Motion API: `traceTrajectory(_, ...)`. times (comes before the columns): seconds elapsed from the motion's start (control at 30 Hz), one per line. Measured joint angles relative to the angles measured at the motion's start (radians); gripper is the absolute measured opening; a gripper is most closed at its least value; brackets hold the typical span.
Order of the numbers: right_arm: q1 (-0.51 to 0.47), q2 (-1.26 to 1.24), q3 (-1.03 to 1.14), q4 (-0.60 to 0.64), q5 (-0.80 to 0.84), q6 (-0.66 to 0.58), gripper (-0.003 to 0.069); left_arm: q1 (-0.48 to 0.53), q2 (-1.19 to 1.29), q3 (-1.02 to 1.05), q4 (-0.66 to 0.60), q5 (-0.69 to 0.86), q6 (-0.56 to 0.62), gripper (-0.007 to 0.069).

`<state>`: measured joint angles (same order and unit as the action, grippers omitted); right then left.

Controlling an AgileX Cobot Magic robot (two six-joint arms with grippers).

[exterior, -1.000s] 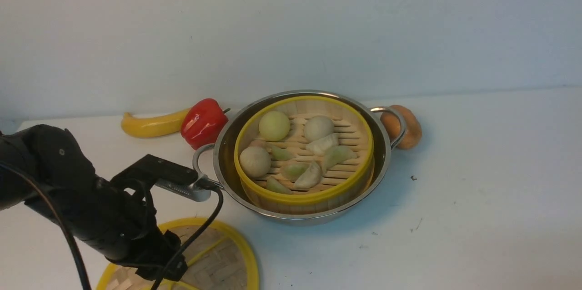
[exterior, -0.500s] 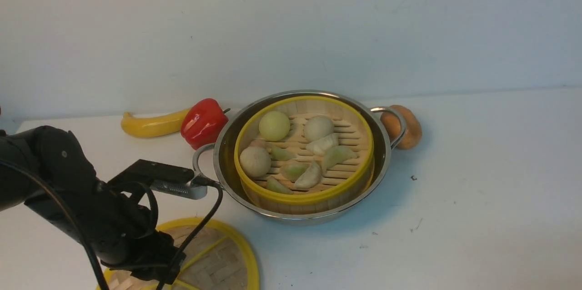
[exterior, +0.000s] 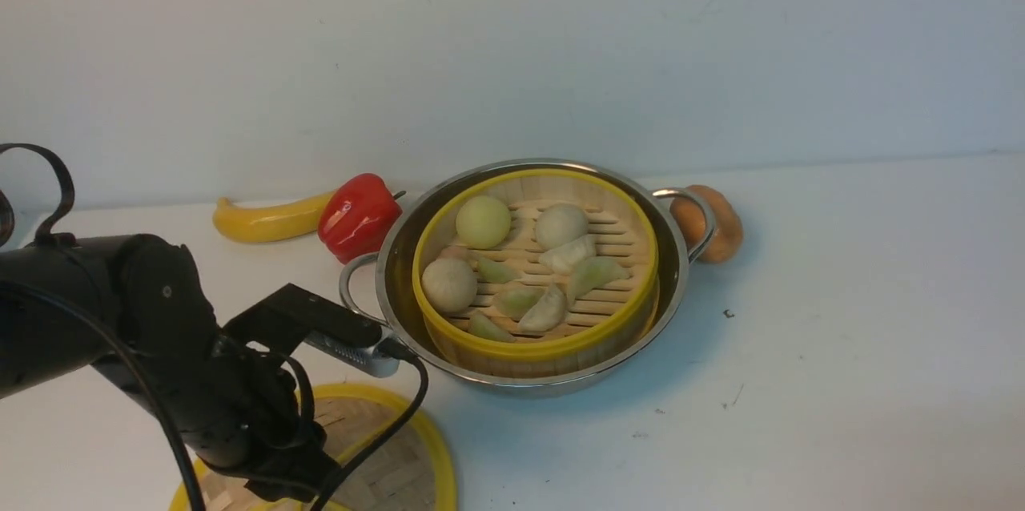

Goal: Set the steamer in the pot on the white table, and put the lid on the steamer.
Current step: 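Grasp the bamboo steamer lid lying on the table by its centre knob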

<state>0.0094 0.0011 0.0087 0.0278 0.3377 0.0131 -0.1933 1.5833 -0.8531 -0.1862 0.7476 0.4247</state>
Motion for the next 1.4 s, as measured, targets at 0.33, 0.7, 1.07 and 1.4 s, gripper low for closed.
traceTrajectory(0.33, 0.0, 0.0, 0.0, 0.0, 0.0, 0.0, 0.0243, 0.0, 0.075, -0.008, 0.002, -0.016, -0.016, 0.0269)
traceTrajectory(0.7, 0.0, 0.0, 0.0, 0.0, 0.0, 0.0, 0.0243, 0.0, 0.074, -0.034, 0.025, 0.036, -0.054, 0.0117)
traceTrajectory(1.07, 0.0, 0.0, 0.0, 0.0, 0.0, 0.0, 0.0243, 0.0, -0.043, -0.27, 0.164, 0.442, -0.09, 0.0118)
traceTrajectory(1.4, 0.0, 0.0, 0.0, 0.0, 0.0, 0.0, 0.0243, 0.0, -0.072, -0.538, -0.004, 0.421, -0.007, 0.0118)
